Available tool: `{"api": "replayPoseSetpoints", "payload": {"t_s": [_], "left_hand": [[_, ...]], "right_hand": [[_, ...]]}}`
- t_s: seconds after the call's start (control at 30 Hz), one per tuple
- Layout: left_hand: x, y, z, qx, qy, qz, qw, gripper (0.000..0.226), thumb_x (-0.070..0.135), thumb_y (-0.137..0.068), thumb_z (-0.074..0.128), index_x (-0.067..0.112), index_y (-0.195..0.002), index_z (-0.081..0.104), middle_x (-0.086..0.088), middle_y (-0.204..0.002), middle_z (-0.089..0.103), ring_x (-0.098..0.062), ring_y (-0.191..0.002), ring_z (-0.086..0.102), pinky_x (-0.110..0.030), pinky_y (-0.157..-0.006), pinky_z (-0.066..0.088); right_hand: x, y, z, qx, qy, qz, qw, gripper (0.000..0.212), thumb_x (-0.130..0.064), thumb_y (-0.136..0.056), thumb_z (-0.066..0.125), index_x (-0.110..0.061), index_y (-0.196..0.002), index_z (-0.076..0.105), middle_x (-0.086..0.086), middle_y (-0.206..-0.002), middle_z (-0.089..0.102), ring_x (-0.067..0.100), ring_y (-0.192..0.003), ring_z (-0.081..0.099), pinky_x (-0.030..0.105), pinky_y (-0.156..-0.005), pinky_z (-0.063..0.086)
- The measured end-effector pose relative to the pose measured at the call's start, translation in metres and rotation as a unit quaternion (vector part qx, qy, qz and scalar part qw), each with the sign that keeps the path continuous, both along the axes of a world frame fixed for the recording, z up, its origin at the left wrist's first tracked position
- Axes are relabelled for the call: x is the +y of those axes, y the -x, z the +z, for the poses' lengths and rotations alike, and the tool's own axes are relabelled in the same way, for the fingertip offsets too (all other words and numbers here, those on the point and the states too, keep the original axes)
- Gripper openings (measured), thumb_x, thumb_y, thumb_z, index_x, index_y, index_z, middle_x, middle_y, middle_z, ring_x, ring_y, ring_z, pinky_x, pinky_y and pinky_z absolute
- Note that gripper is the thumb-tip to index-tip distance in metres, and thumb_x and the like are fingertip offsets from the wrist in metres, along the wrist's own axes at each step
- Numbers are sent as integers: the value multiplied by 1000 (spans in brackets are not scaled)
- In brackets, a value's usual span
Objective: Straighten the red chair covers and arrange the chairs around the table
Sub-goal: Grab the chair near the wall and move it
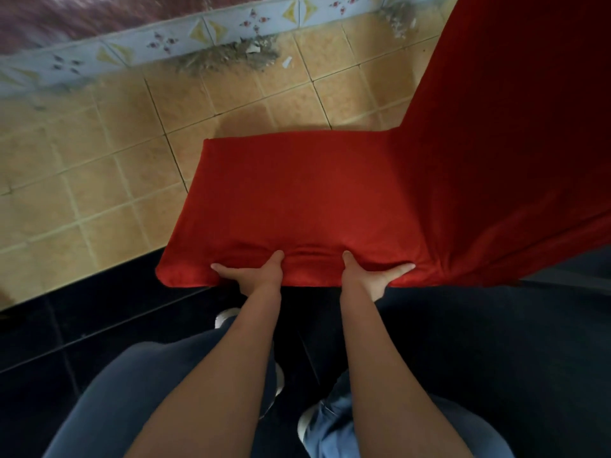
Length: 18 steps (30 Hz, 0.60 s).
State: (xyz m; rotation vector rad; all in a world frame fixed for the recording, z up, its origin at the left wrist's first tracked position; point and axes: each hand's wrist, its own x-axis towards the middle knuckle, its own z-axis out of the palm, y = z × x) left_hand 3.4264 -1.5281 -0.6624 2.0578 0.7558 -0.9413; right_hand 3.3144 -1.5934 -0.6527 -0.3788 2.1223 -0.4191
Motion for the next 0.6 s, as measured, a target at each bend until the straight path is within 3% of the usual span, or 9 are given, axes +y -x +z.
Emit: {"api": "replayPoseSetpoints", "payload": {"t_s": [0.17, 0.23, 0.4, 0.47, 0.53, 0.6], "left_hand": [[9, -24, 28, 30, -10, 8, 999, 135, 24, -66, 86, 48, -142, -23, -23, -133, 46, -35, -106, 60, -52, -99, 46], [17, -32, 36, 37, -12, 17, 999, 134, 22, -67, 86, 48, -142, -22, -24, -134, 44, -36, -107, 59, -53, -98, 46], [42, -44, 60, 48, -37, 39, 997, 127, 23, -70, 85, 46, -145, -14, -17, -137, 40, -35, -112, 53, -51, -95, 47], [51, -48, 69, 58, -35, 52, 996, 122, 22, -70, 84, 42, -148, -8, -12, -134, 41, -31, -100, 55, -45, -86, 49], [64, -54, 74, 50, -50, 22, 997, 126, 22, -69, 85, 43, -147, -12, -15, -130, 43, -23, -74, 52, -40, -77, 50], [75, -58, 79, 49, -73, -13, 996, 130, 24, -68, 86, 43, -146, -17, -18, -127, 44, -19, -62, 48, -42, -82, 54]], "right_hand": [[15, -19, 28, 1, -24, -13, 1000, 129, -29, -72, 85, -52, -144, -20, 19, -128, 49, 27, -94, 60, 35, -79, 47], [25, -26, 38, 6, -32, -13, 999, 128, -28, -72, 84, -52, -143, -20, 20, -128, 48, 26, -89, 59, 39, -81, 50], [52, -38, 60, 10, -63, -11, 998, 128, -28, -73, 84, -50, -143, -21, 20, -130, 47, 19, -78, 52, 33, -69, 44], [63, -42, 67, 13, -70, -12, 997, 127, -27, -74, 83, -51, -144, -20, 21, -130, 47, 21, -78, 54, 34, -68, 45], [74, -46, 74, 19, -80, -14, 997, 127, -28, -74, 83, -51, -143, -21, 22, -130, 46, 25, -82, 58, 35, -68, 45], [86, -49, 80, 25, -85, -18, 996, 128, -29, -73, 83, -51, -143, -21, 22, -130, 46, 24, -80, 56, 35, -68, 45]]}}
